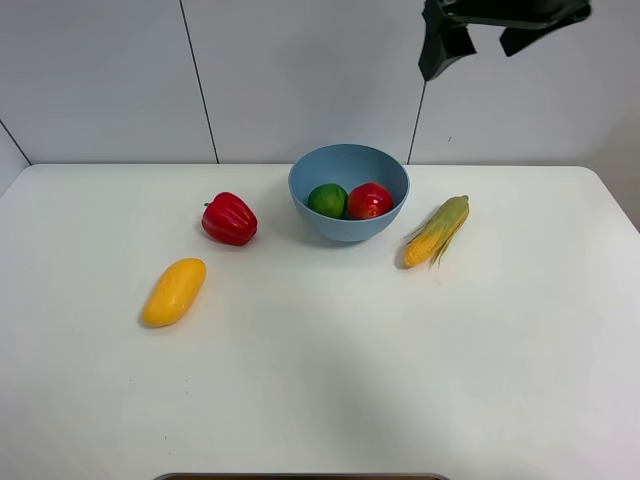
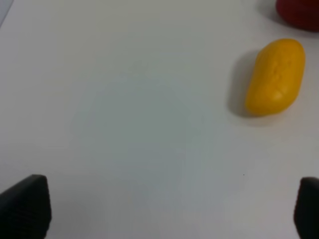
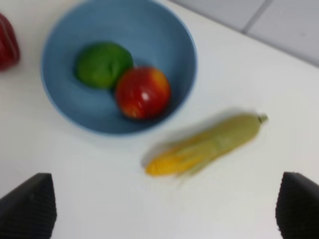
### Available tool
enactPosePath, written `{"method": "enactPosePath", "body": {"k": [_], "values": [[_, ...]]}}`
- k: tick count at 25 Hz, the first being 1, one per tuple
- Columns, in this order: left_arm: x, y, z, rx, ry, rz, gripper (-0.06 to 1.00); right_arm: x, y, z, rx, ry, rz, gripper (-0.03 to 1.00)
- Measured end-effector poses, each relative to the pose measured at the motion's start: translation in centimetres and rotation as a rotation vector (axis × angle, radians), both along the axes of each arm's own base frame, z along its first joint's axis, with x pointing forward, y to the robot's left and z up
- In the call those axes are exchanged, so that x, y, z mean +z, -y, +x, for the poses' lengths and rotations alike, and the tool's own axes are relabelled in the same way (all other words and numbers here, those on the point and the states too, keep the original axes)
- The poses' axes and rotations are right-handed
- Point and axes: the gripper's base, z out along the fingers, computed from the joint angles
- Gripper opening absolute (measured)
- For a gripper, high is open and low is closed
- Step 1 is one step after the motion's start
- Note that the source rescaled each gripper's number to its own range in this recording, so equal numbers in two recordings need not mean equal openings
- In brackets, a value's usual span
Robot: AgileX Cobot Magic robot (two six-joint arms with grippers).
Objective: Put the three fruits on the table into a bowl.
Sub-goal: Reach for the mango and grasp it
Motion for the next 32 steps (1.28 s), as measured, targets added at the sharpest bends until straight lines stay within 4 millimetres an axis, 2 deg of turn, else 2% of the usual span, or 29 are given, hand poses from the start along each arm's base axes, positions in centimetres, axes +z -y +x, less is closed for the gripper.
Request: {"method": "enactPosePath", "body": {"k": [6, 14, 20, 26, 32], "values": [[0.0, 0.0, 0.0, 0.0, 0.0, 0.0, 1.0, -0.1, 3.6, -7.1, -0.048, 0.011, 0.006, 0.65], [0.0, 0.0, 0.0, 0.0, 0.0, 0.0, 1.0, -3.4, 8.1, -16.5, -0.091, 0.025, 0.041, 0.65], [0.0, 0.0, 0.0, 0.0, 0.0, 0.0, 1.0, -6.4, 12.1, -23.3, -0.241, 0.193, 0.107, 0.65], [0.0, 0.0, 0.0, 0.0, 0.0, 0.0, 1.0, -9.9, 13.5, -27.2, -0.392, 0.375, 0.139, 0.65], [0.0, 0.0, 0.0, 0.0, 0.0, 0.0, 1.0, -12.1, 13.6, -28.8, -0.472, 0.425, 0.136, 0.65]]}}
